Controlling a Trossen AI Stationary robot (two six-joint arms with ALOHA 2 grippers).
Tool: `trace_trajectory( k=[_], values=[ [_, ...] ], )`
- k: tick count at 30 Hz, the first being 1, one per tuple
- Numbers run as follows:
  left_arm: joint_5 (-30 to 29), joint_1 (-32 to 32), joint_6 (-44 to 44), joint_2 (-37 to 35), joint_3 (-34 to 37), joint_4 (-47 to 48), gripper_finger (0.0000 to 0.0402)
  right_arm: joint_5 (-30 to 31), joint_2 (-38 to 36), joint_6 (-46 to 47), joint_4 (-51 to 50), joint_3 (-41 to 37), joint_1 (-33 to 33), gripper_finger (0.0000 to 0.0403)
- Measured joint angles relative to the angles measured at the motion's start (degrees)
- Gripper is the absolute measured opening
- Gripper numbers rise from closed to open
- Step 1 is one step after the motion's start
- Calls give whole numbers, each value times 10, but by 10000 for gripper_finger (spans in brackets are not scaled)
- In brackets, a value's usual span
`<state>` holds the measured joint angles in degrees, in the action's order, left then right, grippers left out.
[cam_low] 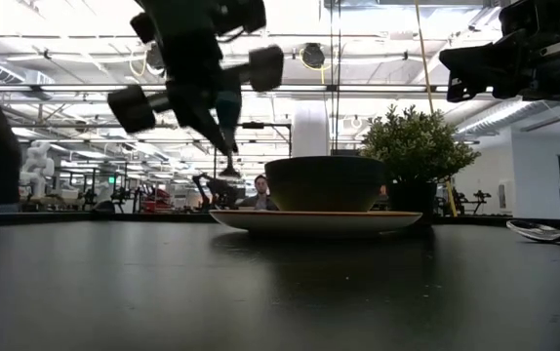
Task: Set table place
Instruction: Put the blue fork on the yellow plate to the left of the black bowl
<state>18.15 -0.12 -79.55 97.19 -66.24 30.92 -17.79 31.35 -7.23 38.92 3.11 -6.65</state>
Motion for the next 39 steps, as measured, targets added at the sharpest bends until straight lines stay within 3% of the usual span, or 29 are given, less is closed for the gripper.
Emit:
trace_trajectory(
  k=[9, 29, 39],
  values=[
    [-5, 25, -22, 39, 0, -21, 3, 0, 3, -10, 1, 0, 0, 0],
    [-17, 96, -10, 39, 0, -74, 2, 0, 3, -10, -2, 0, 0, 0],
    [-17, 100, -4, 38, 18, -83, 3, 0, 3, -10, -2, 0, 0, 0]
  ],
)
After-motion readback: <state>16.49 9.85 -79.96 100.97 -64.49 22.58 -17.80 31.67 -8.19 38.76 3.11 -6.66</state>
